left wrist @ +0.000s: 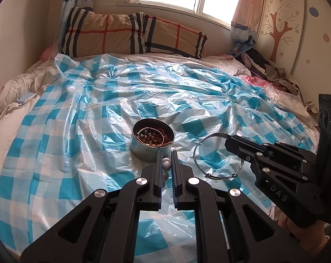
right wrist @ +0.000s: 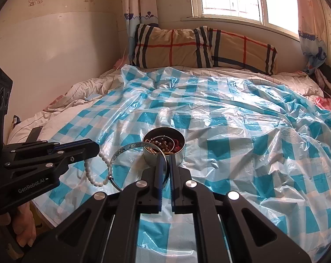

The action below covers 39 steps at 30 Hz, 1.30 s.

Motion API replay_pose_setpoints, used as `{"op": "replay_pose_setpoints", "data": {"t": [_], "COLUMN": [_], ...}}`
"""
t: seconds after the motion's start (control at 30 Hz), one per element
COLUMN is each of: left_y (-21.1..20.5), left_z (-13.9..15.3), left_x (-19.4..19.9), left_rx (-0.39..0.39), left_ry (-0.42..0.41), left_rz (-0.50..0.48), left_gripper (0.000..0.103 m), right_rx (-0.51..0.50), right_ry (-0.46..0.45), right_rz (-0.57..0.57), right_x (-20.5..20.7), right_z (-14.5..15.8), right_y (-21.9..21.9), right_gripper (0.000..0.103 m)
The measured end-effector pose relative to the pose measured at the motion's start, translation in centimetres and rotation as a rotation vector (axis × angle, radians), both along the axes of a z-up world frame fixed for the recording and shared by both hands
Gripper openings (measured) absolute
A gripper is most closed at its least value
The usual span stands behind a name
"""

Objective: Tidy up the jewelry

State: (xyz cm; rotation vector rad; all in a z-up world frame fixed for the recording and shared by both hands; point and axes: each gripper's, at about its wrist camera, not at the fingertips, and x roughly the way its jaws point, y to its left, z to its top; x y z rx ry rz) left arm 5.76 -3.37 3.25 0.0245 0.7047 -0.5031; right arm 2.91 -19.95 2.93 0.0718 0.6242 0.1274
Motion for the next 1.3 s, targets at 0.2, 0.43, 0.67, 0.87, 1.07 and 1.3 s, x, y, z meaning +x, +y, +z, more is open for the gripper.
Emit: {"op": "replay_pose_setpoints", "data": {"t": [0.2, 0.43, 0.67, 0.87, 1.07, 1.3], "left_y": [-0.8, -1.8, -2.5, -3.1, -3.8, -4.7], "left_z": [-0.4, -0.7, -1.0, -1.1, -1.4, -1.9], "left_x": [1.2, 2.8, 4.9, 6.8, 8.6, 10.9], "left_rx": [0.017, 0.02, 0.008, 0.004, 0.003, -0.011], "left_ry": [-0.01, -0.021, -0.023, -0.029, -0.03, -0.023], "left_rz": [0.002, -0.002, -0.009, -0.007, -0.005, -0.009], "left_gripper": [0.007, 0.007, 0.007, 0.007, 0.007, 0.007], "right_rx": [0.013, 0.018, 0.015, 0.013, 0.004, -0.007], "right_ry": [-0.005, -0.006, 0.007, 0.015, 0.03, 0.046], "right_rz": [-0.017, -0.038, -0.051, -0.056, -0.052, -0.042], "right_x": [1.5, 3.5, 5.7, 7.6, 9.4, 11.2], "right_z": [-0.3, -0.6, -1.6, -2.5, -3.5, -4.7], "right_y": [-0.9, -1.8, -2.3, -2.8, -2.8, -2.8], "right_gripper": [0.006, 0.006, 0.006, 0.006, 0.006, 0.006]}}
